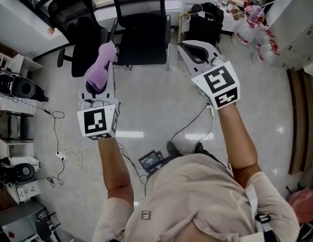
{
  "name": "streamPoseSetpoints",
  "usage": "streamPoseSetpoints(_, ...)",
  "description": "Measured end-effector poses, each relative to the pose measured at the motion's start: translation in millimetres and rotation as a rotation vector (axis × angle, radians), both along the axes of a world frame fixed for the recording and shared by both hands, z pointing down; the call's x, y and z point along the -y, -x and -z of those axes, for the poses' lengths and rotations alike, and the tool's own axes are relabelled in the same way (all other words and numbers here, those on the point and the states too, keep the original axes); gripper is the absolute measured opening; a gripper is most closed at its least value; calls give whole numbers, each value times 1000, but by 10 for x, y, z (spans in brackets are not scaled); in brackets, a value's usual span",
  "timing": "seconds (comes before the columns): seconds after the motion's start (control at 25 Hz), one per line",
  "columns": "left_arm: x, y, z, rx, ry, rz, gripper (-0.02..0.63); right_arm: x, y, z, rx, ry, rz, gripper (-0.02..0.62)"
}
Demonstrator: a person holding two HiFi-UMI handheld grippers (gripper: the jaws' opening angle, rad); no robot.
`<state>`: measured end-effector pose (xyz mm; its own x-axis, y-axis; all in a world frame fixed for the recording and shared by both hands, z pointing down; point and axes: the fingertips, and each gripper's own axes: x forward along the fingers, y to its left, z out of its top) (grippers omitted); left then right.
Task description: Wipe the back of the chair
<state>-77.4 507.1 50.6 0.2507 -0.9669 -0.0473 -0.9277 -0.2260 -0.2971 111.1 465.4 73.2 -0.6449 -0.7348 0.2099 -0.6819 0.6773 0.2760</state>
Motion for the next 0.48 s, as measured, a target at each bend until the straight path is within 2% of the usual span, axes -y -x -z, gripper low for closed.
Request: streamPoseSetpoints(0.48,249,373,25,-12,-6,-29,86,290,328,12,-10,-10,-36,-5)
